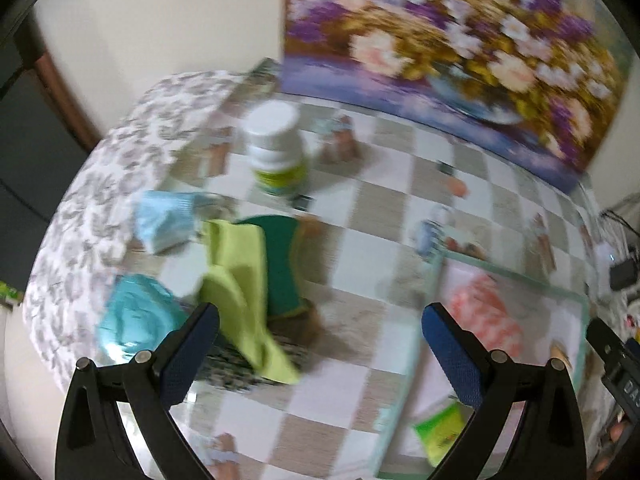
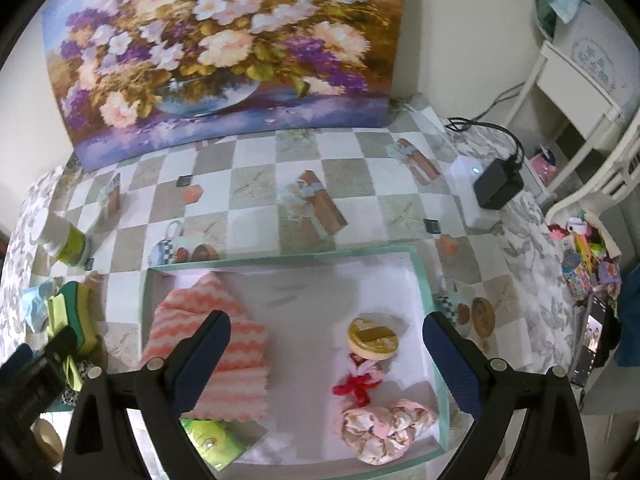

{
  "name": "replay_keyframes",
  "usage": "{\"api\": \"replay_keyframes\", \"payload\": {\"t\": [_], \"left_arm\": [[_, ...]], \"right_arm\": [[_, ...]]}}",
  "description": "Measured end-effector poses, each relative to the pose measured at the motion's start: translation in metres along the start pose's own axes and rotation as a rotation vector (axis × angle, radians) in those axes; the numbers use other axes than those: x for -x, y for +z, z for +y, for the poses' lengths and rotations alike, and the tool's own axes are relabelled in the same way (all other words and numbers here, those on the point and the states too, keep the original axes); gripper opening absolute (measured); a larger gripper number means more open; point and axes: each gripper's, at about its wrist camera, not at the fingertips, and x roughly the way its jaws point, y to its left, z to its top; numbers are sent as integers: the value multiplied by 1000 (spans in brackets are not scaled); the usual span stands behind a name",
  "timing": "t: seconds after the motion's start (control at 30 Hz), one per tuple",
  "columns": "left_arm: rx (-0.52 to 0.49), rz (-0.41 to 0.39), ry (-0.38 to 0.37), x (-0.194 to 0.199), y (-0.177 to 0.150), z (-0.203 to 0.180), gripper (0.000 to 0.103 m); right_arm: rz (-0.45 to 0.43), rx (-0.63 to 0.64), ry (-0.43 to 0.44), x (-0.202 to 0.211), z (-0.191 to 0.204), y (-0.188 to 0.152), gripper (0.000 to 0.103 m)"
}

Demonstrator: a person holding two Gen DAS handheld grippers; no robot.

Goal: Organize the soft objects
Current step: 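Move both grippers back over the pile of soft items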

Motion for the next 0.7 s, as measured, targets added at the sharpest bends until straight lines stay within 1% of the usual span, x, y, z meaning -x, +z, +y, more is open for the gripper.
{"api": "replay_keyframes", "payload": {"t": [0.2, 0.3, 0.53, 0.7], "left_arm": [[103, -11, 34, 5, 9, 50, 101], [147, -16, 45, 7, 13, 76, 101], [241, -34, 103, 9, 18, 138, 101], [306, -25, 115, 3, 18, 174, 101]], "right_arm": [[-16, 47, 28, 6, 31, -1, 98], [-21, 83, 53, 9, 51, -3, 98], [-28, 157, 118, 14, 104, -10, 98], [-28, 205, 166, 13, 142, -17, 98]]}}
